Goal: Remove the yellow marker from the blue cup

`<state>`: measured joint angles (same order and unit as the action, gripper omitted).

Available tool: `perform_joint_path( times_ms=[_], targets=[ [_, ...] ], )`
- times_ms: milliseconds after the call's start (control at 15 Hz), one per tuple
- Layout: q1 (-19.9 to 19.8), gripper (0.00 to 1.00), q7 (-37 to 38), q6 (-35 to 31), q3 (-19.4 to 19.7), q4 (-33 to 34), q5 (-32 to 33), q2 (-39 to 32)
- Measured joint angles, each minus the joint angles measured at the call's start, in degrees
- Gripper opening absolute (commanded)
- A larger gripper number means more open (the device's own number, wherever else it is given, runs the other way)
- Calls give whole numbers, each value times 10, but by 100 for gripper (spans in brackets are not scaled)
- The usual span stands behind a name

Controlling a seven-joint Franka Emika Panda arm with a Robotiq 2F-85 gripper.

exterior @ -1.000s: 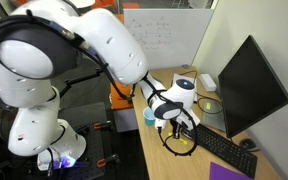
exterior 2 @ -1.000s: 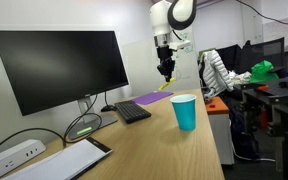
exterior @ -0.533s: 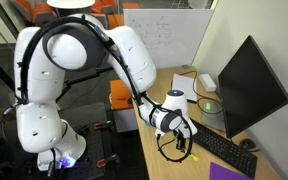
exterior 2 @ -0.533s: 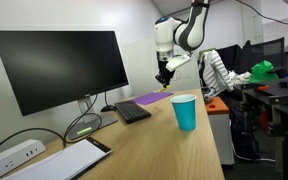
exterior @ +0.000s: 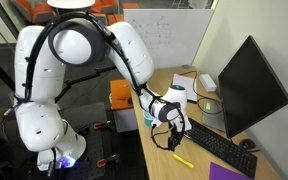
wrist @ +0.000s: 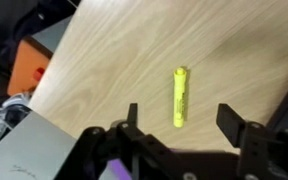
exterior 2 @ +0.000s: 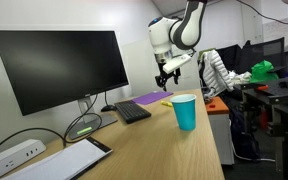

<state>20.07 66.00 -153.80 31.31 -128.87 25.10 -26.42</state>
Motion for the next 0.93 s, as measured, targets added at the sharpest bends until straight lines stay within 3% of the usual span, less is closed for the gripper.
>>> perform_joint_path(
  times_ms=[467, 667, 933],
  targets=[
    [-129, 100, -222, 127, -139, -15, -91, 167],
    [-158, 100, -305, 191, -180, -28, -107, 234],
    [-185, 100, -349, 210, -215, -52, -107, 287]
  ],
)
